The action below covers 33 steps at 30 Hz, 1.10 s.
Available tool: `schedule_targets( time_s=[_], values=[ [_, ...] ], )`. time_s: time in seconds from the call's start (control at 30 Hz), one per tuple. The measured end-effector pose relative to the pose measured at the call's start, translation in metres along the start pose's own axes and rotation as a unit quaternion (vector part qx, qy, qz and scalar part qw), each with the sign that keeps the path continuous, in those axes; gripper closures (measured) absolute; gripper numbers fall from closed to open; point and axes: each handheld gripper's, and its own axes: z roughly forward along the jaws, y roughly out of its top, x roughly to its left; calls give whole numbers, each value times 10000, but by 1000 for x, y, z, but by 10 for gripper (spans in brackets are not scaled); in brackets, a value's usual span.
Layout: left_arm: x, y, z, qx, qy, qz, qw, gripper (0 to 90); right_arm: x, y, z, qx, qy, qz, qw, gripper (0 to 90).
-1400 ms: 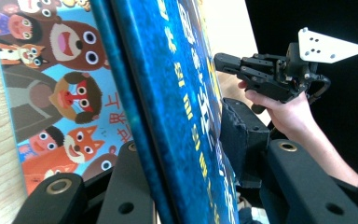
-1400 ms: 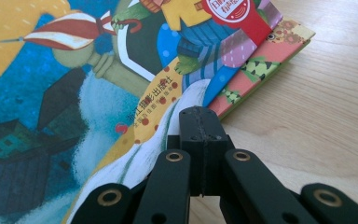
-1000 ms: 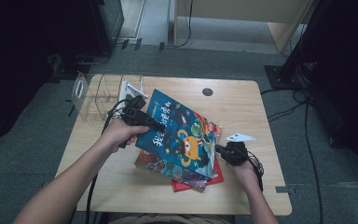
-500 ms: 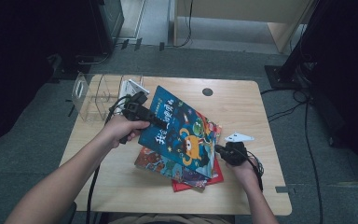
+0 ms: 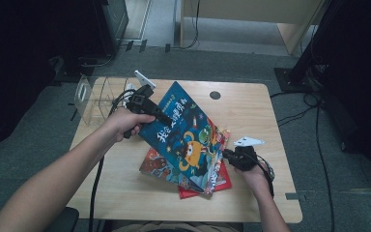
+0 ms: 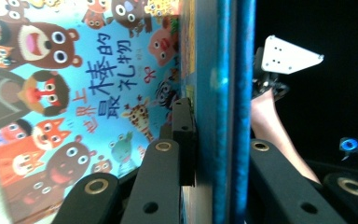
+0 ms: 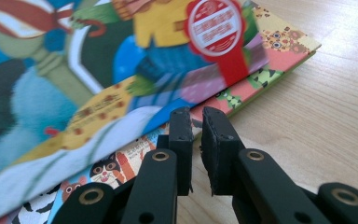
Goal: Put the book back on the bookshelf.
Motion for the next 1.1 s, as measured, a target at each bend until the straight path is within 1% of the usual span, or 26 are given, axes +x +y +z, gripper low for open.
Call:
schedule_targets(
  time_s=[0.03,0.07,0.13,0.17,0.2,0.23,0.27,0.3,0.43,0.47,0.53,0.57,0.6,0.67,0.7,0.73,0.77,0.8,0.83,0.9,1.07,1.1],
  values=[
    [-3,1,-2,20,82,58,9999,829,0,0,0,-21,32,-15,10000,816],
    [-6,2,-4,-14,144,79,9999,830,0,1,1,-20,67,-10,10000,815],
    [-11,4,-7,29,276,127,9995,831,2,2,2,-9,100,-45,9999,814],
    [-13,5,-8,52,296,156,9994,832,3,2,2,-16,71,-98,9999,811],
    [-15,5,-9,64,366,171,9992,831,4,3,2,-14,119,-117,9999,810],
    [-17,5,-10,53,403,193,9990,832,5,3,3,-17,146,-103,9998,810],
    [-18,6,-11,92,428,223,9988,831,5,3,4,-14,151,-132,9998,811],
    [-19,6,-12,70,465,235,9986,831,6,4,4,-24,159,-172,9997,818],
    [-20,5,-12,127,493,225,9985,831,10,5,8,-40,238,-242,9994,865],
    [-21,4,-12,118,500,221,9984,831,11,5,8,-41,253,-229,9994,878],
    [-21,4,-11,134,475,200,9986,829,13,6,10,-35,292,-243,9993,900],
    [-20,4,-11,144,467,218,9986,828,15,7,11,-33,324,-212,9992,900],
    [-20,4,-10,165,443,200,9987,825,16,7,12,-52,377,-229,9990,900],
    [-21,4,-9,201,415,195,9987,819,20,8,15,-76,407,-293,9987,900],
    [-21,4,-9,179,404,183,9989,816,21,9,15,-73,351,-359,9987,900],
    [-22,4,-9,189,439,224,9986,815,21,9,16,-86,345,-347,9988,900],
    [-23,4,-9,189,463,235,9985,812,20,9,16,-86,386,-319,9987,900],
    [-24,3,-10,191,437,245,9986,797,20,9,16,-84,403,-321,9986,900],
    [-25,3,-10,215,440,291,9984,776,20,9,16,-81,410,-325,9986,900],
    [-27,3,-10,207,467,319,9982,742,21,10,17,-97,395,-299,9987,900],
    [-28,4,-6,237,541,346,9977,743,22,10,18,-104,377,-314,9987,900],
    [-28,4,-6,243,529,352,9977,744,22,10,18,-112,382,-332,9987,900]
  ],
)
